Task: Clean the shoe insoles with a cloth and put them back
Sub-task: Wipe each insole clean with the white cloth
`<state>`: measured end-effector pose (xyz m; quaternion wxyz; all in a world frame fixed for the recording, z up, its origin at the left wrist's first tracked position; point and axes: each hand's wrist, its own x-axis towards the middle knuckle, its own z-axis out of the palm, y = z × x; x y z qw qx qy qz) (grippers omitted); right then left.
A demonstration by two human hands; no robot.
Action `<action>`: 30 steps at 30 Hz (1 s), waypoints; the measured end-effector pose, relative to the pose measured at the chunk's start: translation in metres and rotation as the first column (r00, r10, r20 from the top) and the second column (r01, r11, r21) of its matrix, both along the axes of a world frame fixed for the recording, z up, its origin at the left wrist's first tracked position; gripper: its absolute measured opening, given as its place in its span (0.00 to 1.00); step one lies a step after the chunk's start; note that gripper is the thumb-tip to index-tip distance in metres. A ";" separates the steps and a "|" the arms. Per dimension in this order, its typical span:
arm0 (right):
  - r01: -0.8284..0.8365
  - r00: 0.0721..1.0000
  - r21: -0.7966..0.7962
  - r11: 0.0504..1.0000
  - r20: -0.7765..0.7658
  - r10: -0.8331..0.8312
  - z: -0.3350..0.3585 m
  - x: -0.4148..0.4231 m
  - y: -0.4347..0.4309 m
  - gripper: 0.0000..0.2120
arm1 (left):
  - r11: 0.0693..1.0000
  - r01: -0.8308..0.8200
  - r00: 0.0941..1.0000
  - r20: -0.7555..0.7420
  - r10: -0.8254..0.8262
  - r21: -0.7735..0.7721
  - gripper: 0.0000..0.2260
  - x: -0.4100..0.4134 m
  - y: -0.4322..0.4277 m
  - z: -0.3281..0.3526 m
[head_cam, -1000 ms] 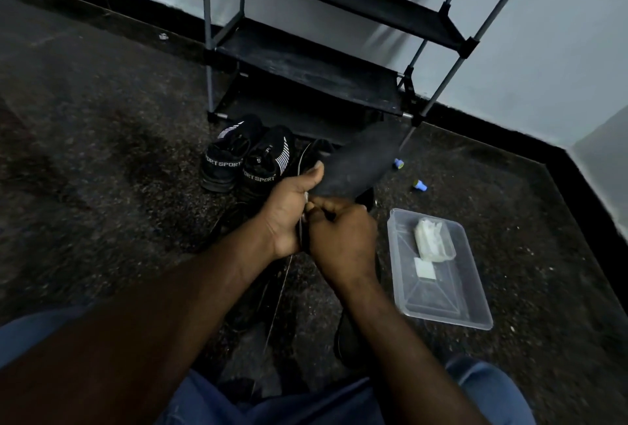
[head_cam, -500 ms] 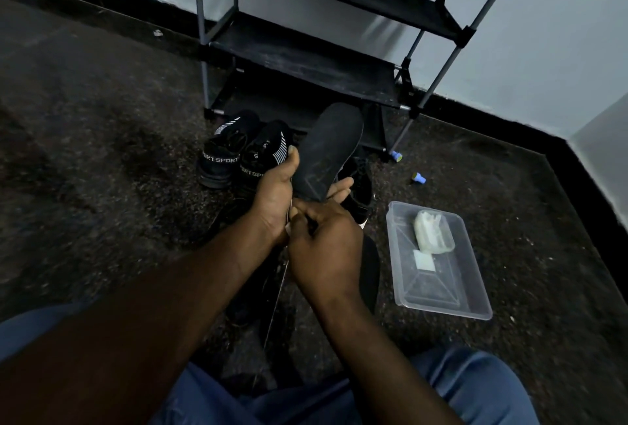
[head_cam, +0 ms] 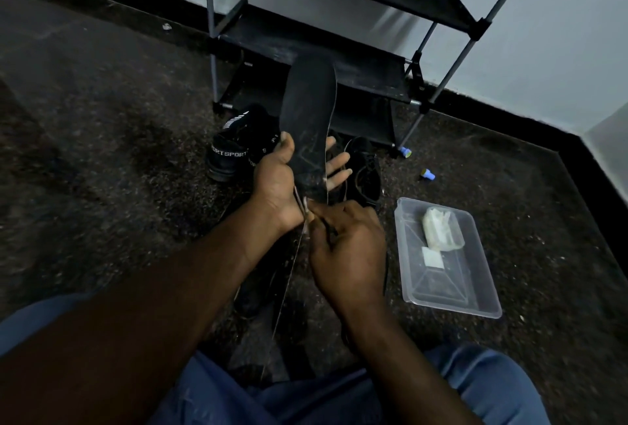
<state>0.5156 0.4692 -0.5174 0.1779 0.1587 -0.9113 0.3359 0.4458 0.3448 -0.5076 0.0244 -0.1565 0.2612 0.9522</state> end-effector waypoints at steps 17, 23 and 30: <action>0.289 0.903 -0.573 0.767 0.429 -0.020 0.000 -0.010 -0.001 0.05 | 0.984 0.168 0.981 -0.089 -0.173 -0.061 0.25 0.006 0.007 0.001; 0.187 0.977 -0.359 0.915 0.170 -0.133 -0.001 -0.014 0.010 0.09 | 0.979 0.183 0.978 -0.086 -0.191 -0.094 0.27 0.008 0.012 0.003; 0.143 0.981 -0.314 0.939 0.168 -0.093 0.003 -0.014 0.003 0.09 | 0.959 0.235 0.962 -0.105 -0.253 -0.159 0.27 0.010 0.014 0.000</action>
